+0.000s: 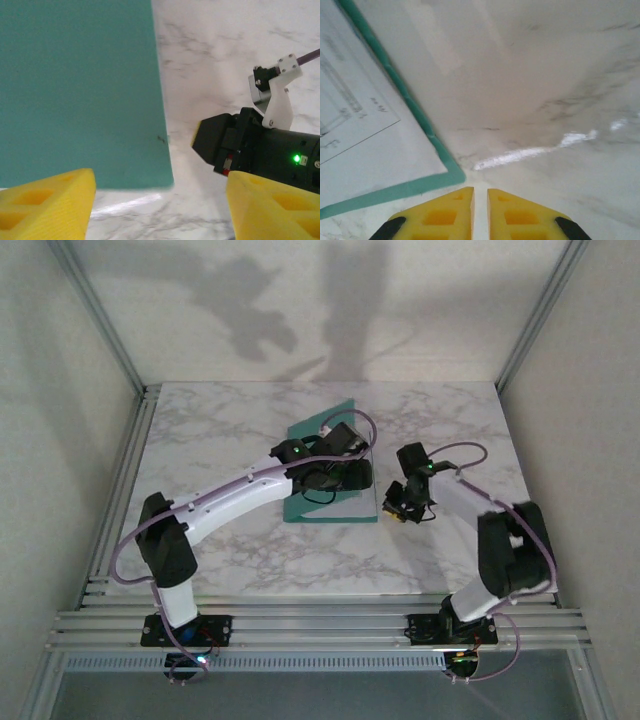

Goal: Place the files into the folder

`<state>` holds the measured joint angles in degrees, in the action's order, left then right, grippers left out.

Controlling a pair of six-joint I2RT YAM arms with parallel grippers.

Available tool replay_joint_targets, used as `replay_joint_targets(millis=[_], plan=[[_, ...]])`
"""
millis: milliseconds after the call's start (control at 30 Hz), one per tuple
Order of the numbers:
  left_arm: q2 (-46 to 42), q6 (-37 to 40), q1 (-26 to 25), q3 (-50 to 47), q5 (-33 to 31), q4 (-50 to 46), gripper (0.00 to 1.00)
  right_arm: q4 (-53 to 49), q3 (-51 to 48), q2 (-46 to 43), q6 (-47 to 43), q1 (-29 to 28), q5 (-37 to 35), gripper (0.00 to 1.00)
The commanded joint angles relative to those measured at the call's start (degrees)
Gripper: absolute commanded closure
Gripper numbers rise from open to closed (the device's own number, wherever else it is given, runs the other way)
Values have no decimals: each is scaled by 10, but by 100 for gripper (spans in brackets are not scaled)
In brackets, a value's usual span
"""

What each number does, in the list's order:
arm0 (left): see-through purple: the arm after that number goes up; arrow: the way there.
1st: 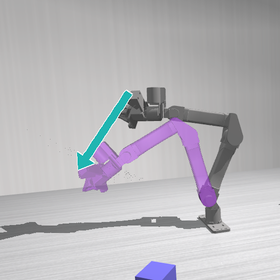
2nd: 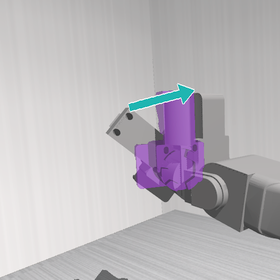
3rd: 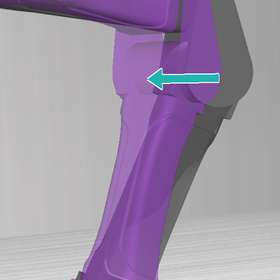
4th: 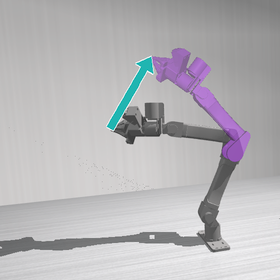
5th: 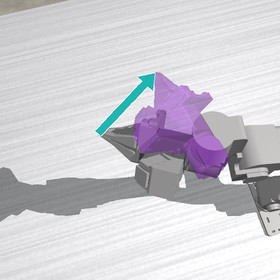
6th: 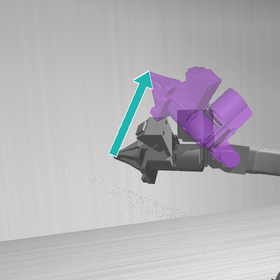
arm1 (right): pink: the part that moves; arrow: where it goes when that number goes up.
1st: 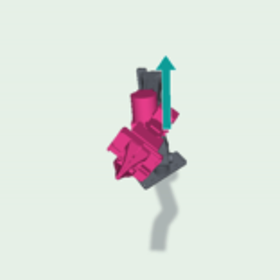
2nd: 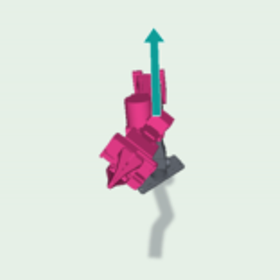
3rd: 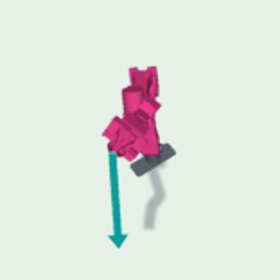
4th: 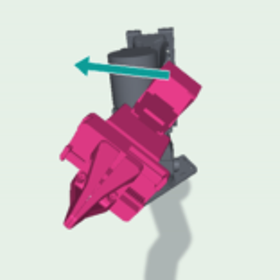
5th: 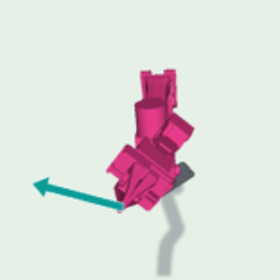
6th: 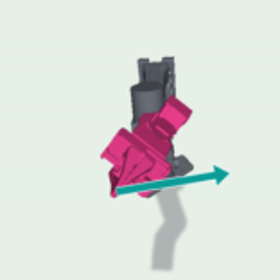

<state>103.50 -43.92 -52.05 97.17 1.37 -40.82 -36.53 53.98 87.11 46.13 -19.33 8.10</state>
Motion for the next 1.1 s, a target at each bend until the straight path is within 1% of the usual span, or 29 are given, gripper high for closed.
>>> replay_joint_targets(millis=[0,33,67,100,133,167,233,300,367,400,433,467,533,567,633,700,767,833,900,967,1000,1033,1067], plan=[[-4,-7,5,-7,64,90,23,-96,-1,-81,24,-1,-116,85],[-6,-10,9,-12,65,94,20,-108,0,-100,24,-1,-132,85],[-13,-14,16,-20,65,98,13,-123,3,-123,24,-2,-144,84],[-22,-19,25,-32,65,104,9,-138,6,-147,24,-2,-151,83],[-33,-22,33,-45,67,112,1,-146,10,-163,20,-2,-150,81],[-47,-28,43,-63,65,122,0,-145,12,-183,12,-2,-138,77],[-79,-41,65,-104,65,142,0,-114,7,-219,-16,-2,-76,66],[-113,-54,94,-153,78,167,0,-28,-14,-261,-49,-2,42,57],[-146,-62,120,-192,75,180,0,16,-23,-293,-61,-7,108,49],[-164,-65,134,-211,69,183,1,15,-20,-305,-65,-7,121,31],[-181,-66,146,-228,61,185,1,4,-16,-312,-71,-7,125,4],[-202,-66,161,-249,52,188,1,-16,-9,-318,-77,-7,120,1],[-245,-63,187,-283,26,192,1,-41,-4,-334,-89,-7,103,1],[-266,-59,199,-298,2,186,1,-43,-6,-349,-98,-7,99,1],[-301,-44,210,-312,-67,162,0,-66,2,-378,-109,-7,45,1],[-337,-36,210,-320,-174,128,0,-126,25,-402,-99,-7,-85,1],[-365,-50,210,-338,-275,96,0,-173,50,-403,-76,-6,-198,1],[-395,-52,211,-374,-350,96,0,-163,57,-400,-81,-6,-266,1],[-431,-17,212,-419,-380,130,0,-90,20,-414,-116,-6,-309,1],[-472,41,212,-483,-403,203,0,26,-60,-443,-122,-6,-364,1],[-492,62,213,-514,-421,233,0,93,-102,-454,-146,-6,-377,1],[-515,74,213,-546,-447,261,1,164,-152,-462,-192,-7,-394,1],[-537,92,213,-575,-476,282,0,211,-190,-463,-226,-6,-416,1]])
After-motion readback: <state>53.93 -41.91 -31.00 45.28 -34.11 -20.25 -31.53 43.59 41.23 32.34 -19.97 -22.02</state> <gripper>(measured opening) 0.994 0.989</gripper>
